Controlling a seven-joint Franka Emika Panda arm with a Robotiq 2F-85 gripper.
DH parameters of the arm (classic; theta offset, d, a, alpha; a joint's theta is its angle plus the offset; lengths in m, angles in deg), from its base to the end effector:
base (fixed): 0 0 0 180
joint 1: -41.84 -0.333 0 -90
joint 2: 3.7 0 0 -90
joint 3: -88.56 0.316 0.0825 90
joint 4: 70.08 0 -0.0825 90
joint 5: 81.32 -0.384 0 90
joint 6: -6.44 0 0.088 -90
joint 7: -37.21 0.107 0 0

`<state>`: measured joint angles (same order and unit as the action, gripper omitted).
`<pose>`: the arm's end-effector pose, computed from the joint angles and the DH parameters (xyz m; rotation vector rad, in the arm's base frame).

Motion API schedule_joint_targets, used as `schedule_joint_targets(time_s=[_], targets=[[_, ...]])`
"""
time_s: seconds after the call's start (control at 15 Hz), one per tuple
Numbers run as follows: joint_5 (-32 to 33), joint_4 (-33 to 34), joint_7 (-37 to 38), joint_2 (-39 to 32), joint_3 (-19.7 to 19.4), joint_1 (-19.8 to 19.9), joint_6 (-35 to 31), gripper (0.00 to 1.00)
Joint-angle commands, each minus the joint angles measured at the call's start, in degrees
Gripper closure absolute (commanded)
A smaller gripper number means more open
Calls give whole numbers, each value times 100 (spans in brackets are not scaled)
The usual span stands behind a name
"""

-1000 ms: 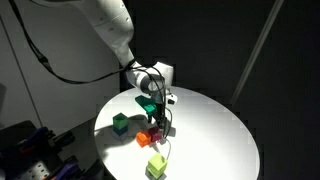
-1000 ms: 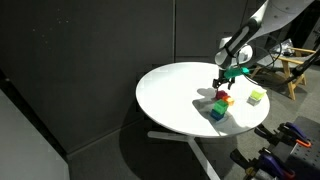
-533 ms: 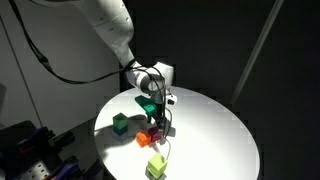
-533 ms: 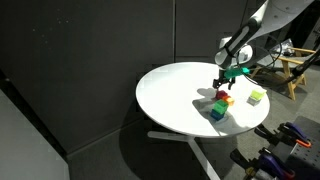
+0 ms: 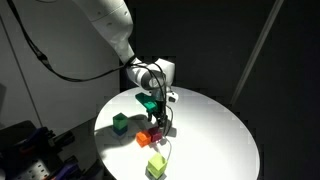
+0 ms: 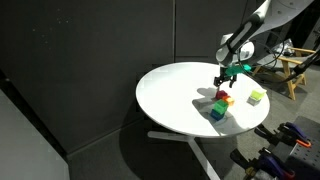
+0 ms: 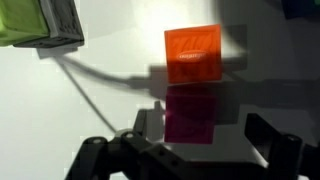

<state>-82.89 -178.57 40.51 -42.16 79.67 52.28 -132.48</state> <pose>0.5793 -0.2014 0.1385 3.0131 -0.5951 -0.2183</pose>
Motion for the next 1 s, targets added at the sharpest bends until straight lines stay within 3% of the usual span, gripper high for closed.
schedule_joint_targets(time_s=[0.0,0.93], targets=[[-39,-327,-58,412,-7,61,56,0],[-95,-1382,-603,1682,-70,404,-90,0]])
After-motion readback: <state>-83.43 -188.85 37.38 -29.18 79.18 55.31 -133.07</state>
